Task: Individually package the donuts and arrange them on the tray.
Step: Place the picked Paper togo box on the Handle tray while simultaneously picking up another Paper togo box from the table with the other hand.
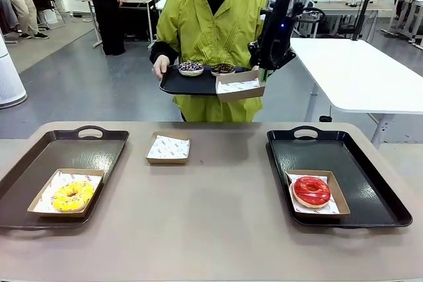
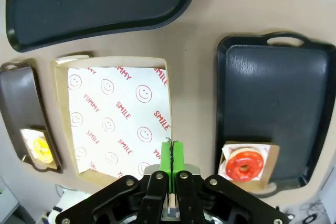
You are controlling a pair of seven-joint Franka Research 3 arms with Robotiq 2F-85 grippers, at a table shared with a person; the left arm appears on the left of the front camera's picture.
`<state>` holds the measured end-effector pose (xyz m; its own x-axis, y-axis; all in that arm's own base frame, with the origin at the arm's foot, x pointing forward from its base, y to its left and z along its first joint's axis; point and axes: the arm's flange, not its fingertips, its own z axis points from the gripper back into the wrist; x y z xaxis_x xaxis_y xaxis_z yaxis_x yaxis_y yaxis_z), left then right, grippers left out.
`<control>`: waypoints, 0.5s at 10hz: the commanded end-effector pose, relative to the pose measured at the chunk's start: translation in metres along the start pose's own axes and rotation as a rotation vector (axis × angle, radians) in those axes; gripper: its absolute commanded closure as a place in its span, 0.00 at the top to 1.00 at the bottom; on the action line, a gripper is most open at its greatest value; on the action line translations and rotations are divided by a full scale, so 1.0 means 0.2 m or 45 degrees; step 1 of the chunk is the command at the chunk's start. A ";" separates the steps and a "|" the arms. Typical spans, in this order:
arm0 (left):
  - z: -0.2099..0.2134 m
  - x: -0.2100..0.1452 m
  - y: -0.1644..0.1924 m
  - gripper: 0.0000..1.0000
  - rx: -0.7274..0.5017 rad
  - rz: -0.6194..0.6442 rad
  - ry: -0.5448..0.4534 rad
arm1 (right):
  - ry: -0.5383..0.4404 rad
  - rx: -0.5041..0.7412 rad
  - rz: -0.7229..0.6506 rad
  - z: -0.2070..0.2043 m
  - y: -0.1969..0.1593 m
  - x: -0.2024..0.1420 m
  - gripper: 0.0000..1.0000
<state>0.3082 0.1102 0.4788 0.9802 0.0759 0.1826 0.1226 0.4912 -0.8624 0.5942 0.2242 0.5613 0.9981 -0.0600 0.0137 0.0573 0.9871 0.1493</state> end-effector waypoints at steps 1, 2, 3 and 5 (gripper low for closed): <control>-0.01 0.03 -0.02 1.00 0.025 0.010 -0.055 | -0.002 -0.045 -0.041 0.03 0.01 0.02 0.00; 0.00 0.00 0.00 1.00 0.000 0.000 0.000 | -0.009 -0.067 -0.020 0.02 0.00 0.03 0.00; 0.00 0.00 0.00 1.00 0.000 0.000 0.000 | 0.001 -0.002 -0.009 0.00 0.00 0.00 0.00; 0.00 0.00 0.00 1.00 0.000 0.000 0.000 | 0.001 -0.002 -0.009 0.00 0.00 0.00 0.00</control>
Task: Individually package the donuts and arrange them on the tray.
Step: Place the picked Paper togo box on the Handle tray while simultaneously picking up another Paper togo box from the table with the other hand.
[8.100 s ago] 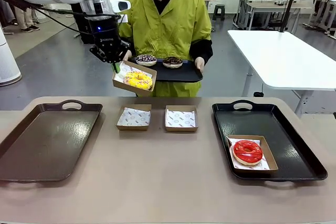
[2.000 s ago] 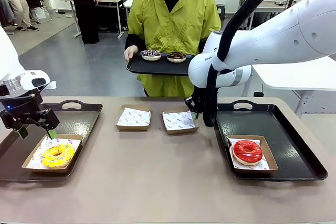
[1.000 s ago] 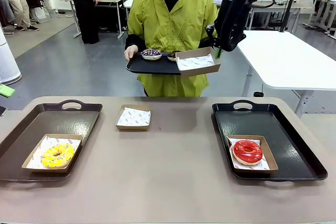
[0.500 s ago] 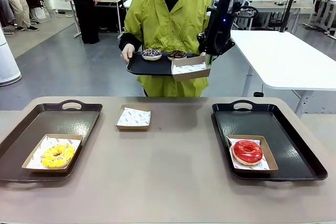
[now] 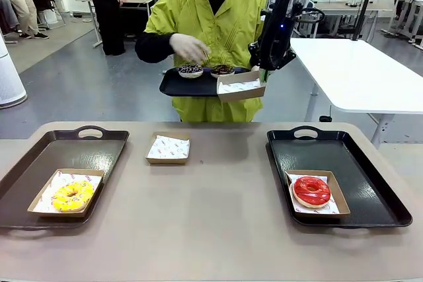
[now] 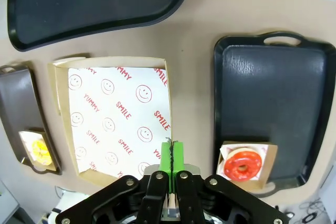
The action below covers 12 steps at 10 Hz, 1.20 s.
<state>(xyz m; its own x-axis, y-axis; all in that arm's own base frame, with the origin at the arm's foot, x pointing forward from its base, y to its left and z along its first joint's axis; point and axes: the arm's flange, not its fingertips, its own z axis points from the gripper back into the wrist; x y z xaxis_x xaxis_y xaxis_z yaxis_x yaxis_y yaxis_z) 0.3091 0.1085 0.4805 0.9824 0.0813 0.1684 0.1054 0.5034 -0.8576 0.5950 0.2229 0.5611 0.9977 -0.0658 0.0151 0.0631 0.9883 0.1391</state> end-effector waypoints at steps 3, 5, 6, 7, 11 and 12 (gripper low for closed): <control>0.00 0.00 0.01 1.00 -0.020 -0.019 -0.003 | 0.004 0.011 -0.002 0.00 0.00 0.00 0.00; 0.00 0.00 0.01 1.00 -0.020 -0.019 -0.003 | 0.004 0.011 -0.002 0.00 0.00 0.00 0.00; 0.00 0.00 0.01 1.00 -0.020 -0.019 -0.003 | 0.004 0.011 -0.002 0.00 0.00 0.00 0.00; 0.00 0.00 0.01 1.00 -0.020 -0.019 -0.003 | 0.004 0.011 -0.002 0.00 0.00 0.00 0.00; 0.00 0.00 0.01 1.00 -0.020 -0.019 -0.003 | 0.004 0.011 -0.002 0.00 0.00 0.00 0.00; 0.00 0.00 0.01 1.00 -0.020 -0.019 -0.003 | 0.004 0.011 -0.002 0.00 0.00 0.00 0.00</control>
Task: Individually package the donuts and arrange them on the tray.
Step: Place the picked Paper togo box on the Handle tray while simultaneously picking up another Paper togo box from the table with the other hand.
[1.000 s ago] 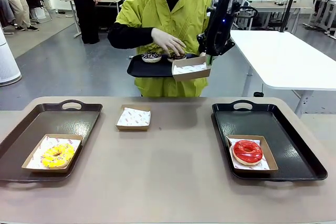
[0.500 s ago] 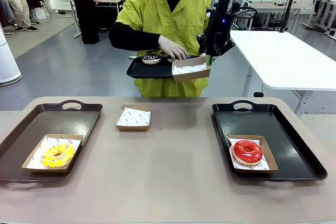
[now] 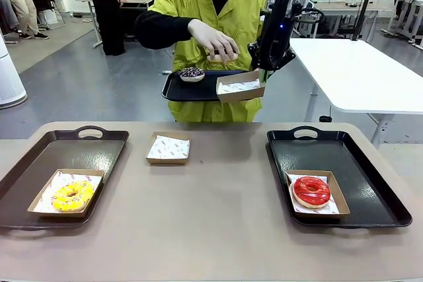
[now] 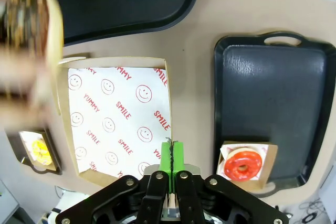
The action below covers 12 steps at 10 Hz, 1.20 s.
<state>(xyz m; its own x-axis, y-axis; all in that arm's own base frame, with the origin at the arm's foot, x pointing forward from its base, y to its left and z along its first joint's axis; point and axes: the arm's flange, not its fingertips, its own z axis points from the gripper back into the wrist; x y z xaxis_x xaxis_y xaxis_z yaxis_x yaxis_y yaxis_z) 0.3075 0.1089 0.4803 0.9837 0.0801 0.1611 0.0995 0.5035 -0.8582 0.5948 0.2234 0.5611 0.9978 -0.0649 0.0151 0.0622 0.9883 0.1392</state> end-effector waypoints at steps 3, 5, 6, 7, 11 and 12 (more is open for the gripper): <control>0.00 0.00 0.01 1.00 -0.021 -0.027 -0.009 | 0.004 0.011 -0.003 0.00 0.00 0.00 0.00; 0.00 0.00 0.01 1.00 -0.021 -0.027 -0.009 | 0.004 0.011 -0.003 0.00 0.00 0.00 0.00; 0.00 0.00 0.01 1.00 -0.021 -0.027 -0.009 | 0.004 0.011 -0.003 0.00 0.00 0.00 0.00; 0.00 0.00 0.01 1.00 -0.021 -0.027 -0.009 | 0.004 0.011 -0.003 0.00 0.00 0.00 0.00; 0.00 0.00 0.01 1.00 -0.021 -0.027 -0.009 | 0.004 0.011 -0.003 0.00 0.00 0.00 0.00; 0.00 0.00 0.01 1.00 -0.021 -0.027 -0.009 | 0.004 0.011 -0.003 0.00 0.00 0.00 0.00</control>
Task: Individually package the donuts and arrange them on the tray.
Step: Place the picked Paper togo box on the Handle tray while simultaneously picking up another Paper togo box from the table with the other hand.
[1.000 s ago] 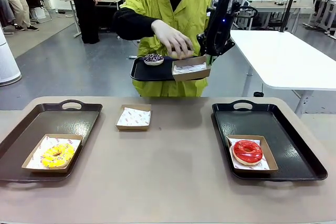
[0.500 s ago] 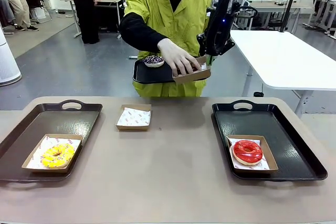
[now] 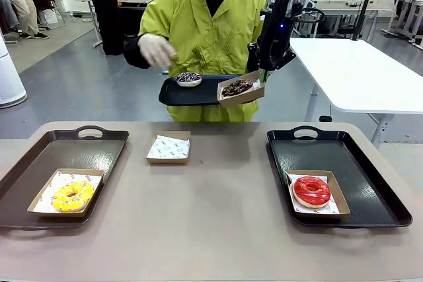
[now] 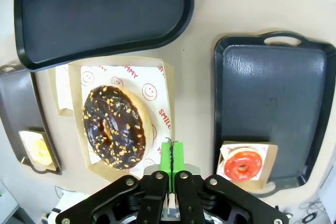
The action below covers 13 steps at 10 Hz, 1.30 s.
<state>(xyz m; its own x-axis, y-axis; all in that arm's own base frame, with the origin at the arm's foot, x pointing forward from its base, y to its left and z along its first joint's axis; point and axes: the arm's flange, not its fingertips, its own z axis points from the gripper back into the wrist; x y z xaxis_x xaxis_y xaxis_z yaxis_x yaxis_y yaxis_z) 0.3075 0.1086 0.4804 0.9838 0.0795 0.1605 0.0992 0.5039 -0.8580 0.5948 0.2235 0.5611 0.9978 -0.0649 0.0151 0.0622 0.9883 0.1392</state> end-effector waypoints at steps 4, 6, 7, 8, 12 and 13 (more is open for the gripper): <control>0.00 0.00 0.01 1.00 -0.021 -0.027 -0.010 | 0.004 0.011 -0.003 0.00 0.00 0.00 0.00; 0.00 0.00 0.00 1.00 0.000 0.000 0.000 | 0.000 0.000 0.000 0.00 0.00 0.00 0.01; -0.01 0.05 -0.02 1.00 0.025 0.001 0.045 | 0.018 0.006 0.044 0.00 -0.09 0.02 0.01; -0.02 0.13 -0.09 1.00 0.105 -0.036 0.063 | 0.011 0.003 0.000 0.02 -0.22 0.02 0.01; -0.18 0.56 -0.46 1.00 0.512 -0.057 0.425 | -0.025 -0.048 -0.020 0.09 -0.88 -0.04 0.01; -0.27 0.68 -0.54 1.00 0.613 -0.047 0.475 | -0.029 -0.007 -0.018 0.07 -1.03 -0.04 0.01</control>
<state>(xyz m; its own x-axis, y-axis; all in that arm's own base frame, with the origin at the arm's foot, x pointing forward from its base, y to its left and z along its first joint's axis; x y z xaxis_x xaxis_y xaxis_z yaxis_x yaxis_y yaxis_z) 0.4136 0.0209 0.5588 0.9868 -0.1607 0.0186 0.1399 0.7898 -0.5971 0.5860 0.0321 0.5608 0.9944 -0.1054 0.0096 0.1041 0.9904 0.0910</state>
